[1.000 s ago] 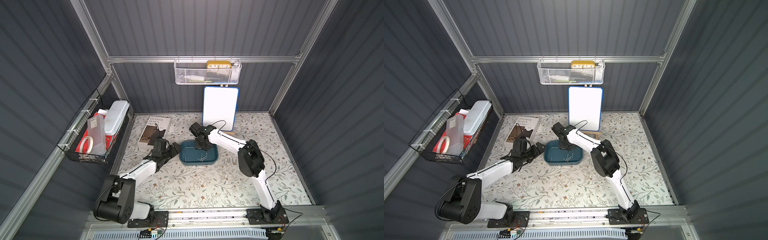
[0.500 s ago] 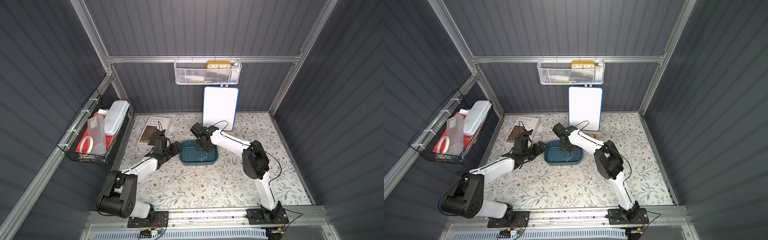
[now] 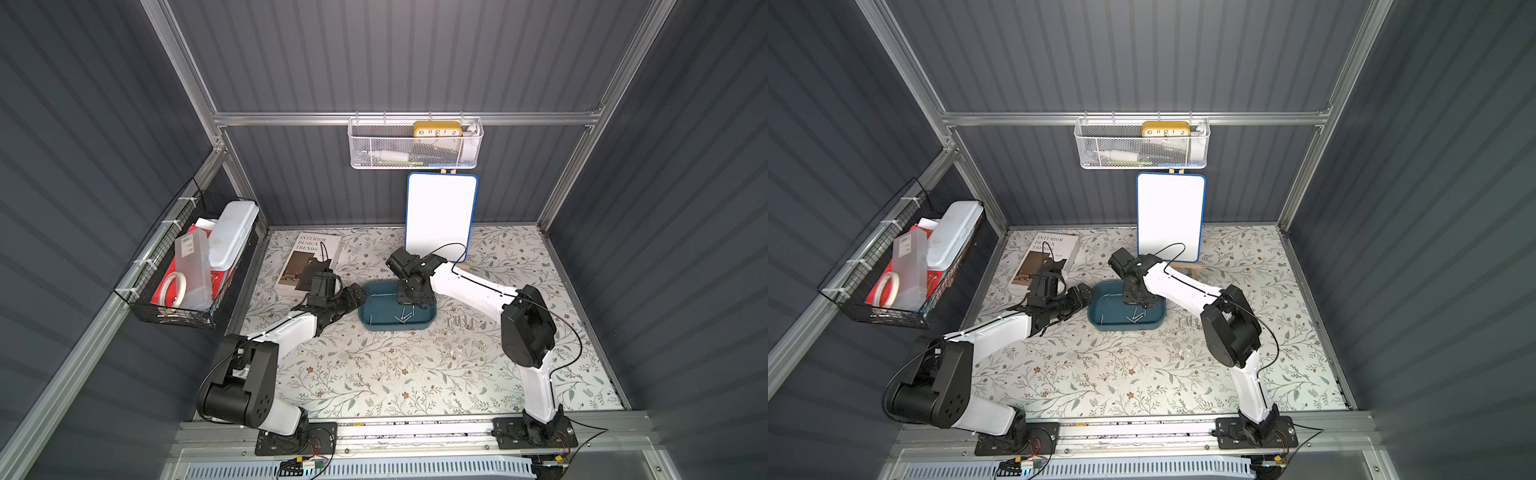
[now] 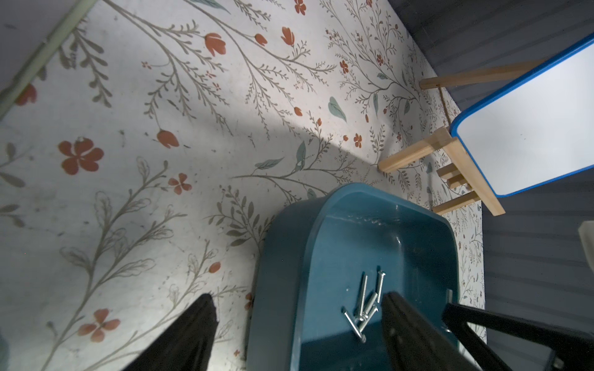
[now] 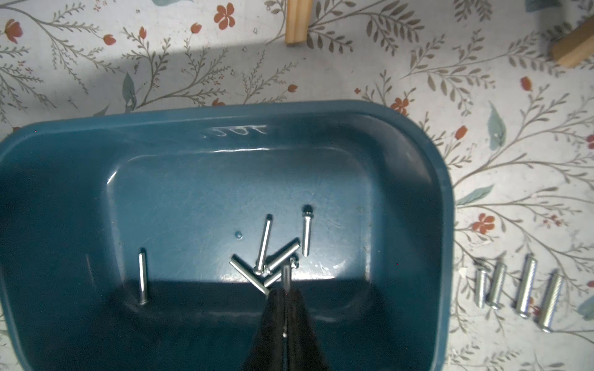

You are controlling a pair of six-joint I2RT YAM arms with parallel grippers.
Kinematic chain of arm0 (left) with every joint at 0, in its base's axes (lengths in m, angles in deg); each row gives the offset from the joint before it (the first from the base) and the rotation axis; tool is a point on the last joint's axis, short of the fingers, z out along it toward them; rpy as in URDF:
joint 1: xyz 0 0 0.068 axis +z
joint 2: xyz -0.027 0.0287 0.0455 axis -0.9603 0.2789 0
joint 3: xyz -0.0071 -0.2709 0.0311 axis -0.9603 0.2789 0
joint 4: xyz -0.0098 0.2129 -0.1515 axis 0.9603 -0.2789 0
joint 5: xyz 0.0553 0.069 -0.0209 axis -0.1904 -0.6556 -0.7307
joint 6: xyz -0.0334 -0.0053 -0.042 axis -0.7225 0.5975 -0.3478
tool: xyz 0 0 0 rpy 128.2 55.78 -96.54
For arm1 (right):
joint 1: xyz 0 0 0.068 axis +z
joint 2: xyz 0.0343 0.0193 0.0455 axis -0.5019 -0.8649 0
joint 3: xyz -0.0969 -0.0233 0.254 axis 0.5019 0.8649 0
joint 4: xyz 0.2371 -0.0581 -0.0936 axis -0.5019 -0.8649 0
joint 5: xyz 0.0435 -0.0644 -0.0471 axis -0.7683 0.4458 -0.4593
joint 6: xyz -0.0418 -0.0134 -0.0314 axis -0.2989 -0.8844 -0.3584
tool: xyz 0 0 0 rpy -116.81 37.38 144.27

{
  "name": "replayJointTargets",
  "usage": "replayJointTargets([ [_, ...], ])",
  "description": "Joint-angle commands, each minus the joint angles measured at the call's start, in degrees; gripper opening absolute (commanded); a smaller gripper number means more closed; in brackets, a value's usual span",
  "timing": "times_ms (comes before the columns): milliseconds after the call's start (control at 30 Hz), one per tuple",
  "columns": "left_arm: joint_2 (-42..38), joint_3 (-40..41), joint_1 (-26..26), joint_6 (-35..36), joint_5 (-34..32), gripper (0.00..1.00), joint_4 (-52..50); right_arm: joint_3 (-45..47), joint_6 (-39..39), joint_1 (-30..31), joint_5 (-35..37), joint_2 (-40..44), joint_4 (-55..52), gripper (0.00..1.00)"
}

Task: Take out the screws from the storage box
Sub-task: Place the screw at the center of the board.

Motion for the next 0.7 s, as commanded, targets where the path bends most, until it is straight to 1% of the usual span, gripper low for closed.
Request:
replayJointTargets([
  [0,0.1,-1.1,-0.3,1.8,0.4,0.83,-0.7,2.0,-0.1,0.2,1.4,2.9,0.0,0.00],
  [133,0.9,-1.6,-0.5,1.8,0.6,0.82,-0.8,4.7,-0.4,0.2,2.4,5.8,0.3,0.00],
  [300,-0.1,-1.7,-0.7,1.5,0.1,0.82,-0.9,7.5,-0.7,0.2,4.2,9.0,-0.7,0.00],
  [500,-0.2,-2.1,-0.8,1.1,-0.2,0.82,-1.1,13.7,-1.0,-0.6,5.2,14.3,-0.9,0.00],
  [667,0.2,-2.6,-0.8,1.3,-0.6,0.82,-1.3,20.8,-0.9,-2.2,5.5,20.0,-0.4,0.00],
])
